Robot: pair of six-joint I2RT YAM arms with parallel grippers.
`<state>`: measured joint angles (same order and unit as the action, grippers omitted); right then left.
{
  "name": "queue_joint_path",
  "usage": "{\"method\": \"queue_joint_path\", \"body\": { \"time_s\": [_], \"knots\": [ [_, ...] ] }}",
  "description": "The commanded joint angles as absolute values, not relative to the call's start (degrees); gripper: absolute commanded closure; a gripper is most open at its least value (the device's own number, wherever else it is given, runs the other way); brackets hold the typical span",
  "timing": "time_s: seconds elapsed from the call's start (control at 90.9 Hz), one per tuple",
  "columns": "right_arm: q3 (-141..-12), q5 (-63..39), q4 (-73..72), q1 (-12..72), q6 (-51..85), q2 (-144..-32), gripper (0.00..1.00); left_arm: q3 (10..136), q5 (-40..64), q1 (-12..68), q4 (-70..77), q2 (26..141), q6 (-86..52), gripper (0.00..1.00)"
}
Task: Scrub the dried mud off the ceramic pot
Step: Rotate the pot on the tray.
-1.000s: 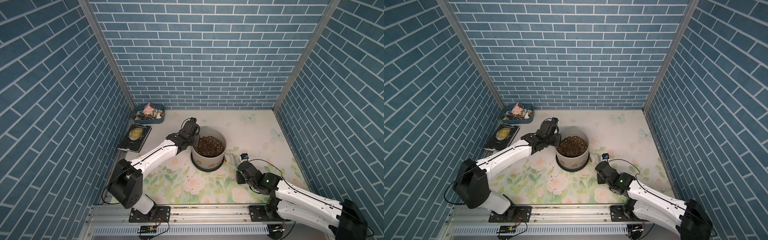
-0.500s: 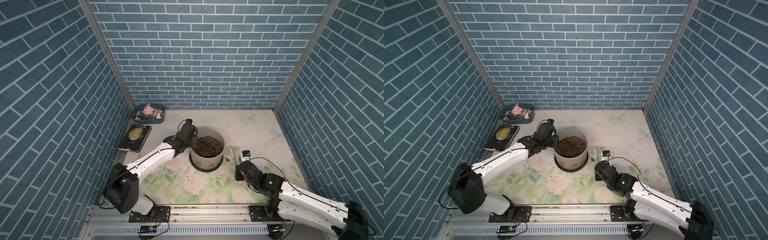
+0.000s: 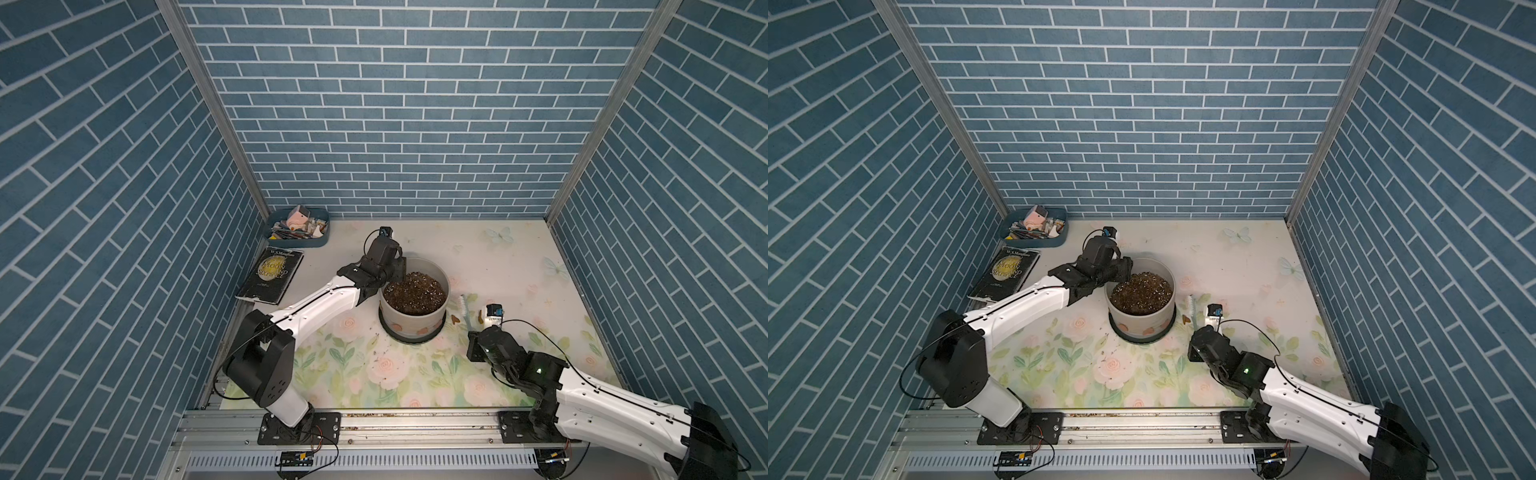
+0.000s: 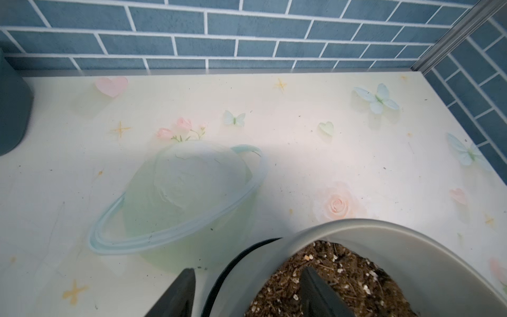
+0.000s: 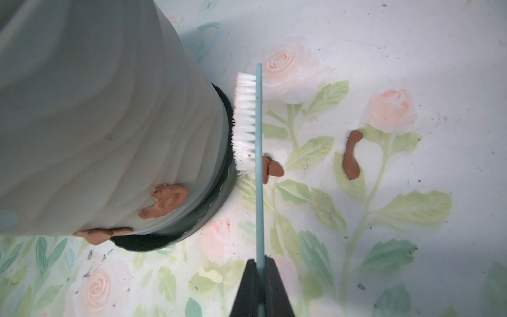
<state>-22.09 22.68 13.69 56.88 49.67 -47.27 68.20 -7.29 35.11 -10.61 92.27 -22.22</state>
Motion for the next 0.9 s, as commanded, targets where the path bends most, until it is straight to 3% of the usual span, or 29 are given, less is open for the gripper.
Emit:
{"method": "queue_joint_path", "body": {
  "time_s": [0.0, 0.132, 0.385, 0.605, 0.825, 0.891],
  "knots": [
    [-21.52, 22.92, 11.85, 57.17, 51.16, -47.76, 1.0, 67.65, -8.19, 34.7, -11.04, 91.89, -21.42, 0.36],
    [-21.34, 22.94, 11.38, 57.14, 51.37, -47.62, 1.0, 67.06, -9.48, 34.49, -12.03, 91.21, -21.37, 0.41],
    [-21.56, 22.78, 11.85, 56.89, 50.76, -48.29, 1.0, 66.2, -12.86, 34.48, -16.44, 89.42, -21.58, 0.81],
    [-21.45, 17.8, 13.04, 50.16, 45.73, -44.14, 1.0, 63.33, -15.0, 34.5, -19.31, 84.55, -20.47, 0.99],
    [-23.19, 11.33, 9.06, 46.29, 38.47, -51.01, 1.0, 59.68, -10.98, 34.53, -18.89, 79.11, -21.94, 1.0],
    [-23.98, 10.01, 7.3, 46.0, 37.12, -53.99, 1.0, 58.36, -8.33, 34.49, -17.23, 78.16, -23.11, 0.86]
  ]
}}
